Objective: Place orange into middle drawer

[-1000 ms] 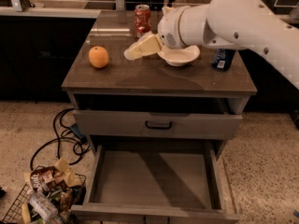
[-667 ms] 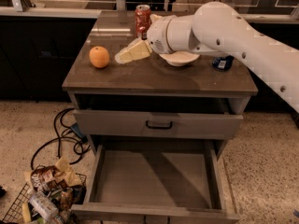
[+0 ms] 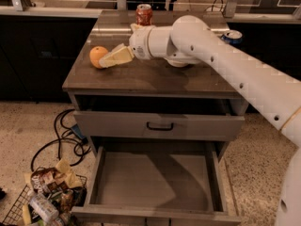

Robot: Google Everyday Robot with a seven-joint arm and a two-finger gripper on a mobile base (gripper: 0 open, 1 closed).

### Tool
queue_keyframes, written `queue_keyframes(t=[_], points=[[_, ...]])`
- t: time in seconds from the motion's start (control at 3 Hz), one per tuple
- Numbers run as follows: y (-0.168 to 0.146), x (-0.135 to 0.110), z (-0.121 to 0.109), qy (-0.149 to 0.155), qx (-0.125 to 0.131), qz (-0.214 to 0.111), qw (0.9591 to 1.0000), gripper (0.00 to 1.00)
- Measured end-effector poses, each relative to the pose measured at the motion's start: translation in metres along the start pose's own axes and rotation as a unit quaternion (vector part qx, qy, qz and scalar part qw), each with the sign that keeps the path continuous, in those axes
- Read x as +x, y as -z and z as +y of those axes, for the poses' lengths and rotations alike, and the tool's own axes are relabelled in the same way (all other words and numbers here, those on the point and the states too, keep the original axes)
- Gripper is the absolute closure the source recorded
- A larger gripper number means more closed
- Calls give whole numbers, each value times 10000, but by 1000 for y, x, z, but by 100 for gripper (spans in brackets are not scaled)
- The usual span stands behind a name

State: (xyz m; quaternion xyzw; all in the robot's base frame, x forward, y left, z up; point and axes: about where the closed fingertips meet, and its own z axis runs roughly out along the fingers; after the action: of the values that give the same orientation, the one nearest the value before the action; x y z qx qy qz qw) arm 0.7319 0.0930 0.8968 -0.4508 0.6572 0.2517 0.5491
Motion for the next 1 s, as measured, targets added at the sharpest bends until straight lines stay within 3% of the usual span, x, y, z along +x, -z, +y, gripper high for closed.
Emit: queue_keyframes(t=[1.0], points=[[-61,20,22,-380,-441,-232,9980,0]])
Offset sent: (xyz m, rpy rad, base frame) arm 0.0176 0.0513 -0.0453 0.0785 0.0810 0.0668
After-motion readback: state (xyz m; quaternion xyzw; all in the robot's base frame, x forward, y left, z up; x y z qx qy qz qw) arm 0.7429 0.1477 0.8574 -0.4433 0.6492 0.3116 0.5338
